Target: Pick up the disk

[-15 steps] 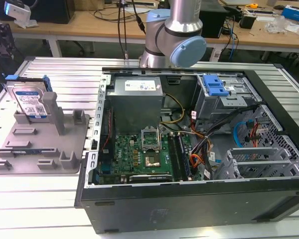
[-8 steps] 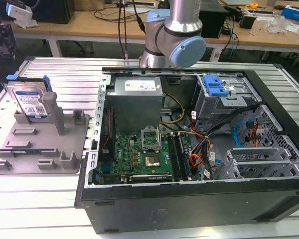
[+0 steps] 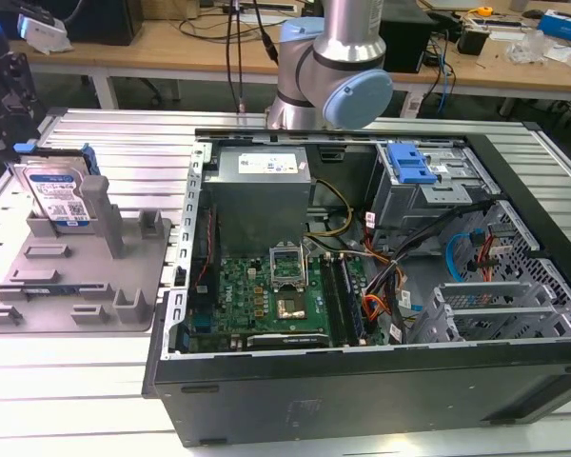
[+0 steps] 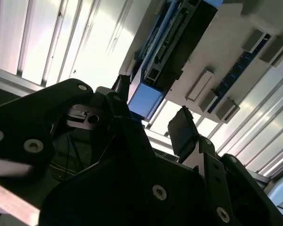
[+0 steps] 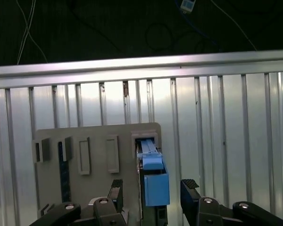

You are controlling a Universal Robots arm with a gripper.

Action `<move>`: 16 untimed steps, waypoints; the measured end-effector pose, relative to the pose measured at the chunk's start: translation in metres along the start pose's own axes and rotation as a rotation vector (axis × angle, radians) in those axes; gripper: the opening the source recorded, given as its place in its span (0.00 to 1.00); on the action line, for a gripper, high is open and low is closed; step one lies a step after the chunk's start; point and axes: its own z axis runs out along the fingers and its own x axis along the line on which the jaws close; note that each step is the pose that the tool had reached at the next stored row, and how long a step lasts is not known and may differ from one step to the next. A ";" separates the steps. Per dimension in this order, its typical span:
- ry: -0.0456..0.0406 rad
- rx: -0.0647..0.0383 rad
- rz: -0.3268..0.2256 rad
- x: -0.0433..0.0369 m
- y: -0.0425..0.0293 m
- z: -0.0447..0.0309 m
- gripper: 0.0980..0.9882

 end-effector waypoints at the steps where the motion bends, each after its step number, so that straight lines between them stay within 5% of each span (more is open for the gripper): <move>1: 0.0000 0.000 0.000 -0.0001 0.0000 0.0010 0.56; 15: 0.0002 0.000 0.000 -0.0020 0.0002 0.0151 0.56; 16: 0.0002 0.000 0.000 -0.0023 0.0002 0.0171 0.48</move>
